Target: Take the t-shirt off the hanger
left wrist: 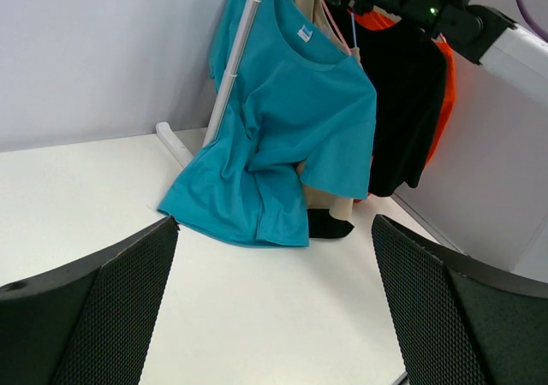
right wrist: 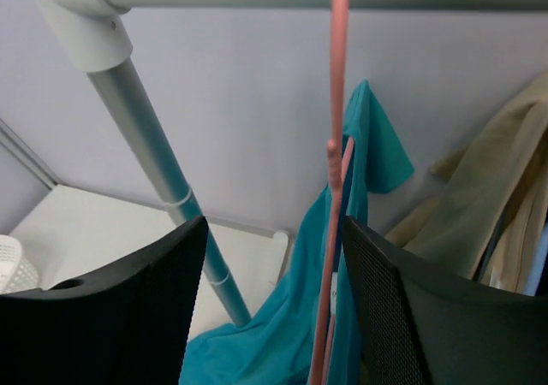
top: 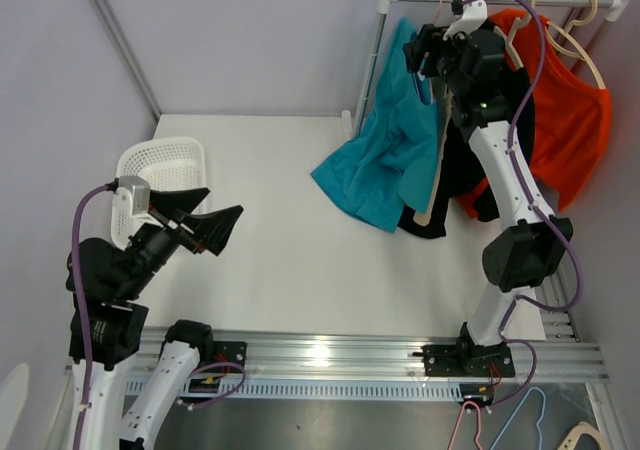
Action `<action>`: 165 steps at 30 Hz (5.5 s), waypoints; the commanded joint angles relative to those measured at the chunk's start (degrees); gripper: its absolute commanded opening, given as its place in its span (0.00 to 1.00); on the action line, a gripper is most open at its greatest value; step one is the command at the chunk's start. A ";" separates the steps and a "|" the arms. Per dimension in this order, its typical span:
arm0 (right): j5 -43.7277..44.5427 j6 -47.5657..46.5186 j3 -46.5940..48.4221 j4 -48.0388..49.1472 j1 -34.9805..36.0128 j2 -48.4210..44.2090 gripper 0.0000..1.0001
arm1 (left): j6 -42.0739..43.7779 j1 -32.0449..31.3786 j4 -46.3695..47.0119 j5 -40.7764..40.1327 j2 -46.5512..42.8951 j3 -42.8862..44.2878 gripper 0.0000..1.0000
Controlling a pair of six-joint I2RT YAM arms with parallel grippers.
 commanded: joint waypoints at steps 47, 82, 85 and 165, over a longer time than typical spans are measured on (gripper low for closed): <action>28.17 19.28 -9.56 -23.35 8.15 -26.04 0.00 | 12.02 -34.95 3.73 0.03 27.69 22.51 1.00; 15.76 18.77 -6.16 -34.16 8.24 -28.70 0.00 | 26.26 -62.07 33.51 -18.20 61.99 19.43 0.01; 17.60 17.36 -3.88 -33.46 8.24 -26.59 0.00 | 29.77 -66.10 35.26 -16.43 58.04 15.76 0.01; 9.43 3.12 33.92 -12.36 3.67 17.44 0.00 | -3.70 23.97 15.33 -16.61 51.78 30.32 0.01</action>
